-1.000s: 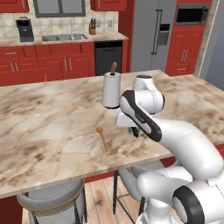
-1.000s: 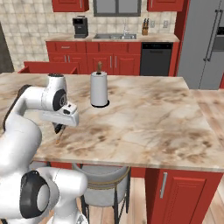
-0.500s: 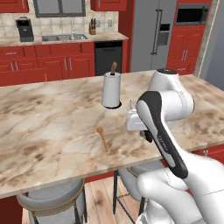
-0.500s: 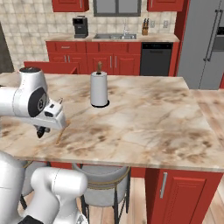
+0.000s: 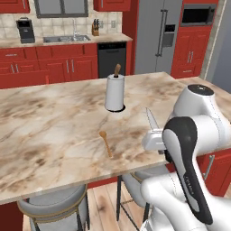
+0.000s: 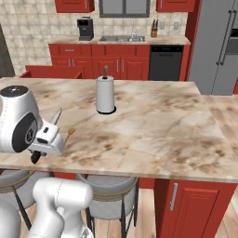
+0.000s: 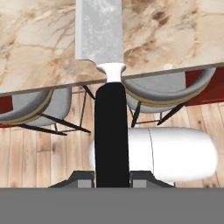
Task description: Pick up the metallic utensils from the counter and place them in the open drawer. Make sure not to pick up any wooden utensils.
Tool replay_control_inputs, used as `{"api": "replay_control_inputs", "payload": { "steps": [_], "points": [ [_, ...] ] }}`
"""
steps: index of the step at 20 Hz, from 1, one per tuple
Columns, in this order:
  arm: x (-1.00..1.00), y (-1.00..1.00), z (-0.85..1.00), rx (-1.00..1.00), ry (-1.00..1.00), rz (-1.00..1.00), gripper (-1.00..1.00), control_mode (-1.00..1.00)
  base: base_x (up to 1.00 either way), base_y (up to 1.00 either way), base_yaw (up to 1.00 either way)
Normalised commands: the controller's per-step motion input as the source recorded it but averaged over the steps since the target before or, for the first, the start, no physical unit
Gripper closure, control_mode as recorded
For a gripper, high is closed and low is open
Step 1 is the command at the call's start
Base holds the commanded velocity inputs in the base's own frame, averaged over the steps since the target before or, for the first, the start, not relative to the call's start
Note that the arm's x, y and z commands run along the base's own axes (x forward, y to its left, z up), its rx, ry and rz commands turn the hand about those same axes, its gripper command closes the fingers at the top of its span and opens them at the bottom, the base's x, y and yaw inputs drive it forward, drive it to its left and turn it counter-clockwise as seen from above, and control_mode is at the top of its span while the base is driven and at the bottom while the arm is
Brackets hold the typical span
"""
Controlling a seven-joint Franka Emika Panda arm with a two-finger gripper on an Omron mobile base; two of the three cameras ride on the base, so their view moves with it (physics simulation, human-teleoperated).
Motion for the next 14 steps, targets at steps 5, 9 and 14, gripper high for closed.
{"api": "replay_control_inputs", "payload": {
  "steps": [5,9,14],
  "points": [
    [0.05,-0.08,0.09,0.00,0.00,0.00,1.00,-1.00,0.00,0.00,0.00],
    [0.00,0.00,0.00,0.00,0.00,0.00,1.00,-1.00,0.00,0.00,0.00],
    [0.00,0.00,0.00,0.00,0.00,0.00,1.00,1.00,0.00,0.00,0.00]
  ]
}}
